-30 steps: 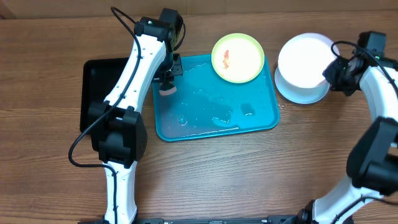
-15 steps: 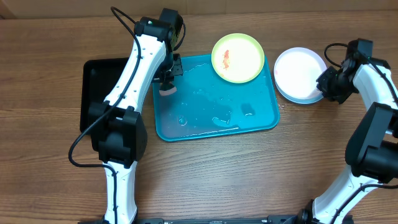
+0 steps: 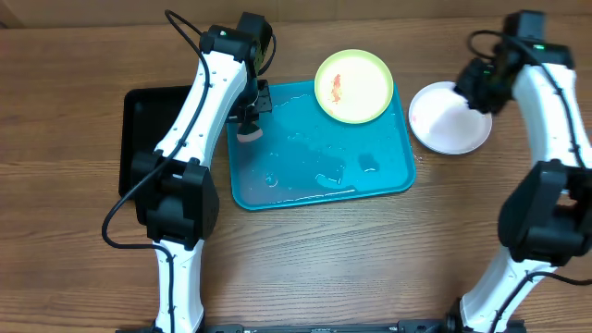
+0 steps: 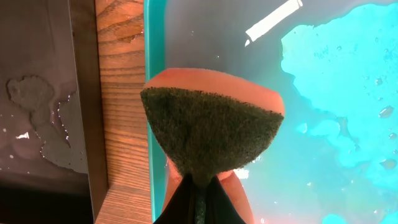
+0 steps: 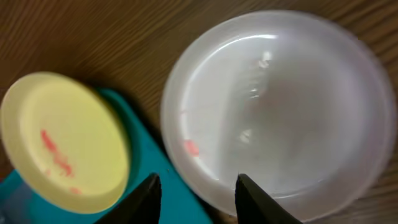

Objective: Clean dirty plates on tray and stack at the side
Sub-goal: 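Grasp the yellow plate rim with right gripper and pull it left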

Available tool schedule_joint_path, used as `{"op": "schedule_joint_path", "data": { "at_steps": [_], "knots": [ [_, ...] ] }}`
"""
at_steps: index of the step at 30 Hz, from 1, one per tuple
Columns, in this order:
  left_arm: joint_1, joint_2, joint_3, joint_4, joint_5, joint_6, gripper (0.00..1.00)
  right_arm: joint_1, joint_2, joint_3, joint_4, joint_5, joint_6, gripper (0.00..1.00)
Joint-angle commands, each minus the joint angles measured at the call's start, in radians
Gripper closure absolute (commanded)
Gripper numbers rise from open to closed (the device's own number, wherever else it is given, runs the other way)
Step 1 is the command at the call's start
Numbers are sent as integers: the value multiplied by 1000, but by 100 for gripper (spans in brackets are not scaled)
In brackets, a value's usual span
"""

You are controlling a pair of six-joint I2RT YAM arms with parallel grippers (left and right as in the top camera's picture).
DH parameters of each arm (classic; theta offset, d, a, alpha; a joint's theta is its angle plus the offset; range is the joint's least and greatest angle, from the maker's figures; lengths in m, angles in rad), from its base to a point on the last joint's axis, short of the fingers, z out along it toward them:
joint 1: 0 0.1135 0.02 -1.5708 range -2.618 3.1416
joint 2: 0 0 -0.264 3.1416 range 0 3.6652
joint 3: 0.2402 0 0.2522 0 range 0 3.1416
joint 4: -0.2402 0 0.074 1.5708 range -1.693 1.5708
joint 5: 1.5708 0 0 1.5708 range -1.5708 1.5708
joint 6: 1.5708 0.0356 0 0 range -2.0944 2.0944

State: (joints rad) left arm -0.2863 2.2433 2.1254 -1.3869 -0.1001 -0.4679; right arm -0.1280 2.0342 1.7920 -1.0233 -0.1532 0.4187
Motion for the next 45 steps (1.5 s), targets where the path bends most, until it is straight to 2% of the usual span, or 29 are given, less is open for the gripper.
{"op": "schedule_joint_path", "data": {
  "at_steps": [1, 8, 15, 18, 22, 25, 27, 38, 43, 45],
  "knots": [
    [-2, 6, 14, 4, 8, 11, 96, 84, 16, -14, 37, -35, 50, 59],
    [-2, 6, 14, 3, 9, 11, 96, 204, 106, -17, 82, -19, 106, 60],
    [-2, 6, 14, 4, 8, 11, 96, 240, 194, -18, 101, 2, 109, 61],
    [-2, 6, 14, 4, 8, 11, 96, 241, 227, -18, 104, 2, 109, 65],
    [-2, 6, 14, 4, 8, 11, 96, 241, 246, -18, 94, 2, 105, 76],
    [-2, 6, 14, 4, 8, 11, 96, 246, 246, -18, 77, 2, 101, 91],
    [-2, 6, 14, 4, 9, 11, 96, 253, 244, -17, 55, 1, 97, 96],
    [-2, 6, 14, 5, 8, 11, 96, 381, 198, -16, -215, -32, -35, 96],
    [-2, 6, 14, 8, 9, 11, 96, 458, 198, -16, -263, -57, -36, 96],
    [-2, 6, 14, 7, 9, 11, 96, 476, 198, -16, -264, -89, -70, 93]
  ]
}}
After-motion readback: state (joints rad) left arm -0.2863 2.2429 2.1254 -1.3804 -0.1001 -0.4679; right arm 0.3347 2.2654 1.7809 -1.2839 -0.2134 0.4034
